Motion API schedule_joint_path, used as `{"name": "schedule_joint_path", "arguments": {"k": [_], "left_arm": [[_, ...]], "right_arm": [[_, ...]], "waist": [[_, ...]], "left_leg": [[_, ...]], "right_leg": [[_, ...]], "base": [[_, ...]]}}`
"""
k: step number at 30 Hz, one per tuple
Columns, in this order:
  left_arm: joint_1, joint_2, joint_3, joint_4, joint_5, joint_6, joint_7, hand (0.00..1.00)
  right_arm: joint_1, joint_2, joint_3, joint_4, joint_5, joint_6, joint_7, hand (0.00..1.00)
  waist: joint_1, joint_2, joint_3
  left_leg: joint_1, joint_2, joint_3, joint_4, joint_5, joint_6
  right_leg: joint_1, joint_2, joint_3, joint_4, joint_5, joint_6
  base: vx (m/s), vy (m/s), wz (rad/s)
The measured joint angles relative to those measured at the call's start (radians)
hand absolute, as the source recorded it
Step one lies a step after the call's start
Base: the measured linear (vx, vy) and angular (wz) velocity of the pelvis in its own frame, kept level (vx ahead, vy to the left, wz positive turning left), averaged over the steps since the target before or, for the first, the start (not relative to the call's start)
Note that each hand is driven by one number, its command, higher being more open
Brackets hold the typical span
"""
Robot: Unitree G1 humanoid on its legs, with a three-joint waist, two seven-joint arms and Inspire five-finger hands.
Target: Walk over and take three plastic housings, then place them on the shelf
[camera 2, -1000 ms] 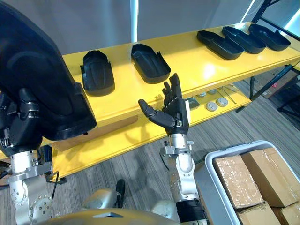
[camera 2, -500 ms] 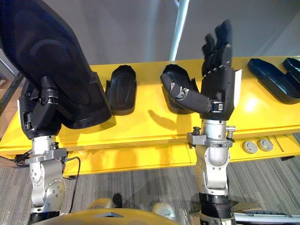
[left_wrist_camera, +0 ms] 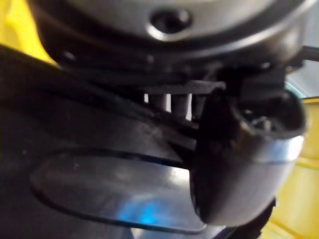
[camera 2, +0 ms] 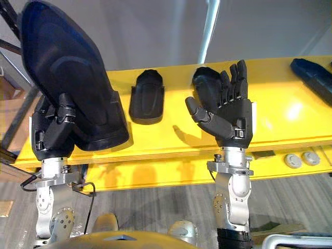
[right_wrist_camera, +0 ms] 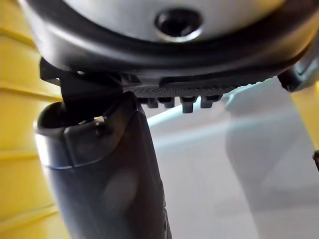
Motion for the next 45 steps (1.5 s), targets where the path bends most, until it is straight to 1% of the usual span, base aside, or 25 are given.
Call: {"name": "schedule_joint_path", "arguments": {"k": [1, 2, 3, 4, 5, 6, 7, 8, 9, 10, 11, 13, 15, 16, 17, 19, 22, 26, 30, 33, 37, 39, 40, 43, 45], "left_arm": [[0.001, 0.001, 0.000, 0.000, 0.005, 0.000, -0.010, 0.00], [-0.009, 0.027, 0.007, 0.003, 0.001, 0.000, -0.033, 0.00], [-0.003, 0.046, 0.014, 0.002, -0.006, 0.001, -0.042, 0.00], [-0.003, 0.054, 0.019, 0.002, -0.008, 0.002, -0.044, 0.00], [-0.004, 0.062, 0.031, 0.002, -0.008, 0.003, -0.047, 0.00], [-0.014, 0.079, 0.052, 0.010, -0.012, 0.009, -0.048, 0.00], [-0.043, 0.091, 0.063, 0.028, -0.044, 0.025, -0.050, 0.00], [-0.055, 0.096, 0.066, 0.031, -0.060, 0.030, -0.050, 0.00], [-0.086, 0.097, 0.068, 0.039, -0.090, 0.030, -0.050, 0.00], [-0.108, 0.094, 0.067, 0.043, -0.093, 0.033, -0.046, 0.00], [-0.120, 0.091, 0.066, 0.043, -0.093, 0.036, -0.040, 0.00], [-0.130, 0.097, 0.050, 0.043, -0.073, 0.050, -0.030, 0.00], [-0.129, 0.095, 0.016, 0.043, -0.070, 0.055, -0.024, 0.00], [-0.123, 0.095, -0.010, 0.043, -0.068, 0.068, -0.016, 0.00], [-0.121, 0.095, -0.022, 0.043, -0.055, 0.074, -0.008, 0.00], [-0.120, 0.097, -0.042, 0.043, -0.009, 0.096, 0.013, 0.00], [-0.121, 0.098, -0.041, 0.043, 0.008, 0.128, 0.040, 0.00], [-0.146, 0.134, -0.036, 0.047, 0.009, 0.179, 0.067, 0.00], [-0.269, 0.176, -0.026, 0.141, 0.037, 0.219, 0.130, 0.00], [-0.381, 0.207, 0.010, 0.267, 0.051, 0.246, 0.215, 0.00], [-0.515, 0.247, 0.038, 0.420, 0.047, 0.265, 0.296, 0.00], [-0.582, 0.264, 0.054, 0.483, 0.037, 0.267, 0.317, 0.00], [-0.627, 0.285, 0.059, 0.516, 0.031, 0.267, 0.325, 0.00], [-0.722, 0.319, 0.059, 0.591, -0.002, 0.272, 0.324, 0.00], [-0.769, 0.321, 0.057, 0.615, -0.033, 0.288, 0.322, 0.00]], "right_arm": [[0.006, 0.003, 0.000, 0.008, -0.004, -0.007, -0.013, 1.00], [0.021, 0.054, 0.010, 0.037, -0.037, -0.009, -0.048, 1.00], [0.051, 0.085, 0.037, 0.056, -0.060, -0.001, -0.071, 1.00], [0.064, 0.092, 0.056, 0.062, -0.072, 0.006, -0.075, 1.00], [0.071, 0.094, 0.080, 0.073, -0.091, 0.013, -0.077, 1.00], [0.072, 0.096, 0.119, 0.090, -0.129, 0.029, -0.076, 1.00], [0.069, 0.095, 0.123, 0.083, -0.132, 0.031, -0.066, 1.00], [0.065, 0.095, 0.121, 0.078, -0.132, 0.031, -0.064, 1.00], [0.055, 0.095, 0.108, 0.063, -0.131, 0.030, -0.063, 1.00], [0.053, 0.095, 0.098, 0.049, -0.132, 0.030, -0.062, 1.00], [0.049, 0.094, 0.093, 0.038, -0.132, 0.029, -0.062, 1.00], [0.039, 0.093, 0.086, 0.037, -0.130, 0.027, -0.061, 1.00], [0.030, 0.087, 0.072, 0.037, -0.128, 0.028, -0.064, 1.00], [0.021, 0.081, 0.069, 0.037, -0.129, 0.028, -0.070, 1.00], [0.017, 0.076, 0.069, 0.037, -0.129, 0.028, -0.073, 1.00], [0.007, 0.052, 0.070, 0.036, -0.146, 0.028, -0.082, 1.00], [0.002, 0.042, 0.066, 0.034, -0.166, 0.027, -0.089, 1.00], [0.003, 0.028, 0.071, 0.033, -0.166, 0.022, -0.082, 1.00], [-0.003, 0.008, 0.096, 0.033, -0.166, 0.021, -0.062, 1.00], [-0.041, -0.033, 0.126, 0.033, -0.166, 0.023, -0.028, 1.00], [-0.093, -0.089, 0.128, 0.033, -0.156, 0.038, -0.014, 1.00], [-0.120, -0.100, 0.128, 0.033, -0.146, 0.044, -0.002, 1.00], [-0.139, -0.101, 0.130, 0.033, -0.141, 0.052, 0.006, 1.00], [-0.166, -0.103, 0.138, 0.033, -0.119, 0.056, 0.036, 1.00], [-0.185, -0.105, 0.143, 0.033, -0.117, 0.066, 0.048, 1.00]], "waist": [[-0.004, 0.010, -0.005], [0.001, -0.028, 0.003], [0.014, -0.054, 0.006], [0.021, -0.059, 0.010], [0.028, -0.065, 0.013], [0.034, -0.066, 0.020], [0.031, -0.075, 0.015], [0.025, -0.072, 0.013], [0.012, -0.079, 0.010], [0.012, -0.082, 0.008], [0.013, -0.086, 0.005], [0.009, -0.083, 0.004], [0.010, -0.077, 0.005], [0.010, -0.072, 0.003], [0.010, -0.071, 0.003], [0.009, -0.069, 0.002], [-0.012, -0.066, 0.000], [-0.018, -0.063, -0.002], [-0.023, -0.062, -0.001], [-0.042, -0.054, 0.004], [-0.051, -0.031, 0.024], [-0.057, -0.019, 0.041], [-0.067, -0.017, 0.057], [-0.077, -0.015, 0.080], [-0.078, -0.014, 0.091]], "left_leg": [[0.017, -0.005, 0.025, -0.028, -0.054, -0.053], [0.024, -0.065, 0.059, -0.023, -0.090, -0.037], [-0.001, -0.090, 0.079, 0.000, -0.116, -0.003], [-0.013, -0.092, 0.090, 0.009, -0.123, 0.012], [-0.020, -0.097, 0.103, 0.005, -0.124, 0.036], [-0.019, -0.108, 0.114, -0.032, -0.102, 0.063], [-0.008, -0.125, 0.085, -0.084, -0.058, 0.079], [-0.008, -0.133, 0.079, -0.106, -0.042, 0.087], [-0.010, -0.152, 0.058, -0.146, -0.011, 0.098], [-0.010, -0.164, 0.049, -0.164, 0.004, 0.104], [-0.012, -0.178, 0.048, -0.169, 0.009, 0.107], [-0.022, -0.195, 0.044, -0.169, 0.013, 0.109], [-0.036, -0.191, 0.036, -0.173, 0.025, 0.103], [-0.040, -0.188, 0.034, -0.180, 0.031, 0.096], [-0.036, -0.185, 0.034, -0.189, 0.037, 0.094], [-0.007, -0.171, 0.044, -0.240, 0.064, 0.082], [0.027, -0.172, 0.064, -0.301, 0.091, 0.080], [0.045, -0.175, 0.102, -0.350, 0.113, 0.084], [0.057, -0.178, 0.110, -0.392, 0.150, 0.085], [0.066, -0.180, 0.124, -0.421, 0.169, 0.086], [0.060, -0.181, 0.143, -0.443, 0.187, 0.088], [0.058, -0.182, 0.149, -0.452, 0.196, 0.089], [0.058, -0.182, 0.150, -0.453, 0.201, 0.090], [0.048, -0.182, 0.157, -0.455, 0.207, 0.090], [0.043, -0.183, 0.162, -0.456, 0.210, 0.090]], "right_leg": [[0.000, -0.013, 0.005, -0.004, 0.010, 0.017], [0.013, -0.071, 0.034, -0.026, 0.042, 0.022], [0.008, -0.090, 0.027, -0.073, 0.133, -0.023], [0.001, -0.090, 0.019, -0.096, 0.191, -0.038], [-0.008, -0.089, 0.005, -0.120, 0.250, -0.063], [-0.031, -0.070, -0.019, -0.089, 0.259, -0.085], [-0.022, -0.007, -0.007, -0.043, 0.174, -0.043], [-0.021, 0.023, 0.007, -0.034, 0.136, -0.031], [-0.012, 0.075, 0.020, -0.041, 0.072, -0.036], [-0.001, 0.104, 0.017, -0.067, 0.050, -0.055], [0.020, 0.112, -0.003, -0.104, 0.047, -0.072], [0.050, 0.108, -0.002, -0.167, 0.052, -0.067], [0.049, 0.116, -0.005, -0.187, 0.058, -0.057], [0.046, 0.126, -0.008, -0.189, 0.061, -0.062], [0.045, 0.130, -0.008, -0.189, 0.061, -0.062], [0.045, 0.144, 0.001, -0.191, 0.068, -0.075], [0.042, 0.145, 0.017, -0.192, 0.072, -0.080], [0.017, 0.143, 0.055, -0.191, 0.085, -0.078], [-0.003, 0.144, 0.061, -0.186, 0.093, -0.077], [-0.027, 0.143, 0.081, -0.170, 0.093, -0.077], [-0.065, 0.144, 0.101, -0.152, 0.098, -0.076], [-0.081, 0.143, 0.111, -0.139, 0.098, -0.076], [-0.084, 0.143, 0.112, -0.136, 0.098, -0.076], [-0.108, 0.143, 0.123, -0.123, 0.099, -0.075], [-0.120, 0.143, 0.130, -0.119, 0.100, -0.075]], "base": [[-0.06, 0.620, -0.02], [-0.04, 0.444, -0.10], [-0.08, 0.507, -0.18], [-0.13, 0.499, -0.24], [-0.12, 0.493, -0.16], [-0.01, 0.407, 0.12], [0.04, 0.186, 0.30], [0.09, 0.204, 0.64], [0.05, 0.116, 0.59], [0.05, 0.157, 0.52], [0.01, 0.084, 0.23], [0.00, 0.054, 0.16], [-0.06, -0.017, 0.16], [-0.07, -0.048, 0.07], [-0.08, -0.064, -0.02], [-0.07, -0.073, -0.13], [-0.06, -0.034, -0.17], [-0.04, 0.019, -0.25], [-0.01, 0.005, -0.05], [-0.04, 0.011, -0.11], [-0.05, 0.014, -0.12], [-0.05, 0.011, -0.12], [-0.05, 0.006, -0.06], [-0.03, 0.006, -0.06], [-0.02, 0.009, -0.08]]}}
